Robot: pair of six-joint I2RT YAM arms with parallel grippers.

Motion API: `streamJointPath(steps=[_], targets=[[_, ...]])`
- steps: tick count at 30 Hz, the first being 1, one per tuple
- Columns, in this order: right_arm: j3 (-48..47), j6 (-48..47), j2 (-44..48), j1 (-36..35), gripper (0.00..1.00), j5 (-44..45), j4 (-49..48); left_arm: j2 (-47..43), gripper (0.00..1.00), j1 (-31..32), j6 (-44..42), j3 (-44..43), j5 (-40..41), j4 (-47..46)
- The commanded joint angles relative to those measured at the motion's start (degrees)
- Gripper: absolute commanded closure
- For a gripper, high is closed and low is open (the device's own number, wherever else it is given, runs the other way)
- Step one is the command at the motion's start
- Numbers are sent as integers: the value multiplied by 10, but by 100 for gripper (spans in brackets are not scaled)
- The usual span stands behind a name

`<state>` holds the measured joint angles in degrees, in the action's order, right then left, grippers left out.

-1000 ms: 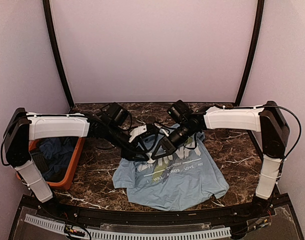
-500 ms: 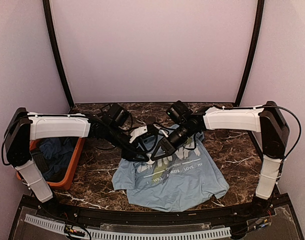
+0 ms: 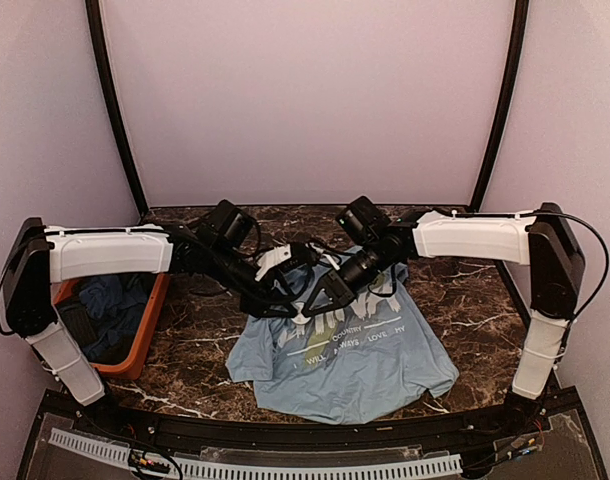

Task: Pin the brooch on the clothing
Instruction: Pin the brooch to the flattened clothing.

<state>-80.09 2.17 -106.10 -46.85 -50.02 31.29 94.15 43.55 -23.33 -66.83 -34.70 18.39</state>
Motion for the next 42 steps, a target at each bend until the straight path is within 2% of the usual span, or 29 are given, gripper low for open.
streamJointPath(steps=[1, 16, 23, 42], targets=[[8, -5, 28, 2, 100, -44, -16, -16, 53, -12, -4, 2, -2, 9], [3, 6, 17, 2, 100, -31, -20, -3, 44, -12, 11, -2, -64, 1], [5, 4, 17, 2, 100, -31, -20, -8, 38, -13, 14, 5, -68, -8], [-10, 13, 16, 1, 100, -27, -14, 14, 41, -13, 34, -2, -66, -19]])
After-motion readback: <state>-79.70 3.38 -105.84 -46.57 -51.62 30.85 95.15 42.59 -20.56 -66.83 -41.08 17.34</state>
